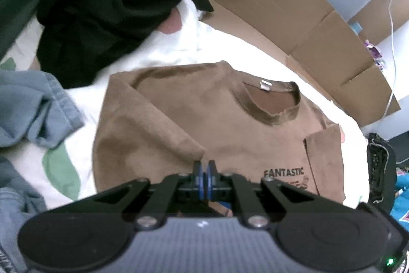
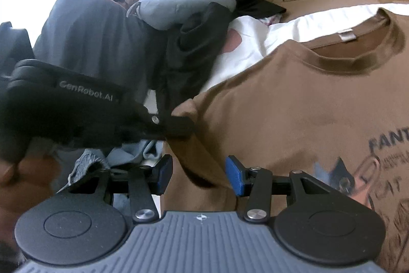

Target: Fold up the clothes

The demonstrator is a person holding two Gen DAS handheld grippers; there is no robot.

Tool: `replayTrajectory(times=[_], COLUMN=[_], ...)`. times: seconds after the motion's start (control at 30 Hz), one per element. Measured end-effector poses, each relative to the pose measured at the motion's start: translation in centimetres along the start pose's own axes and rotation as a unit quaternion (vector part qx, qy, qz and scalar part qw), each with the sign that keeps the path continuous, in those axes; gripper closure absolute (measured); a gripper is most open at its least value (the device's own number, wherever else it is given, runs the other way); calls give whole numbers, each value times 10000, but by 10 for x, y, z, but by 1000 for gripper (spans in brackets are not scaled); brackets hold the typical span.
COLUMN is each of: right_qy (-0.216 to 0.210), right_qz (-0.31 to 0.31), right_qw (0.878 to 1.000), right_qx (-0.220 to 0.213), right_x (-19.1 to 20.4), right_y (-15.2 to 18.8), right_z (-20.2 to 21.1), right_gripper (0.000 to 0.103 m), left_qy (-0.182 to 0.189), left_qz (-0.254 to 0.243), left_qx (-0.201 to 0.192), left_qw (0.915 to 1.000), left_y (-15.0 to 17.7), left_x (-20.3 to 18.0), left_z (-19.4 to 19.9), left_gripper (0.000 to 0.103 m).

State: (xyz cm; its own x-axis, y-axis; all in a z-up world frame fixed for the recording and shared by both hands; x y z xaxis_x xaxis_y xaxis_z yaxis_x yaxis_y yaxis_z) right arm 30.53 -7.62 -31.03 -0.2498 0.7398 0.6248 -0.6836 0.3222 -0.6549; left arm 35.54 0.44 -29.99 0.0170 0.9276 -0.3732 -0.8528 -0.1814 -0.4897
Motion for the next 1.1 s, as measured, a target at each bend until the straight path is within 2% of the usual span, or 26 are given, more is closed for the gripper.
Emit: replayTrajectory(times=[0.13, 0.17, 0.23, 0.3, 0.37, 0.4, 0.5, 0.63, 0.73, 0.93, 1.1], right_qy=[-34, -19, -67, -66, -91, -84, -111, -123, -97, -67, -58], right_qz=[209, 230, 171, 147, 54, 24, 3, -48, -68, -65, -86], right_qw=[9998, 9997, 9998, 9999, 9999, 10000, 9999, 9999, 9999, 10000, 9999], right_qx=[-54, -38, 43, 24, 23, 45, 66, 30, 13, -24, -43], right_x=[4, 4, 1, -2, -5, -6, -8, -11, -15, -20, -21], right_y=[-7, -8, -6, -4, -2, -1, 0, -4, -8, -15, -18], right_z=[-16, -20, -26, -28, -28, -29, -31, -30, -29, -27, -30], right_gripper=[53, 72, 100, 100, 100, 100, 100, 100, 100, 101, 101], left_qy=[68, 60, -36, -210, -402, -534, -922, -1164, -1378, -1980, -1967], left_qz=[-76, -134, -238, -432, -590, -617, -652, -488, -624, -978, -550], left_qx=[72, 84, 53, -59, -199, -261, -394, -417, -459, -174, 155], left_qw=[9999, 9999, 9997, 9988, 9972, 9963, 9928, 9911, 9874, 9751, 9788], left_y=[0, 0, -4, -13, -21, -26, -39, -55, -67, -74, -68], left_x=[-5, -6, -4, 0, 4, 9, 22, 33, 39, 62, 87], left_z=[-4, -4, -1, 3, 7, 7, 2, -17, -32, -71, -92], left_gripper=[99, 97, 90, 72, 60, 59, 59, 59, 54, 51, 51])
Point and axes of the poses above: each gripper's, at about its wrist camera, not at the fingertips, and z roughly against the way its jaws point, x to its left, y to its underside, the point moved 8 cm from there along -z, roughly the way its jaws point, and after that the axes turned 10 degrees about -x, right-handed, at the moved point
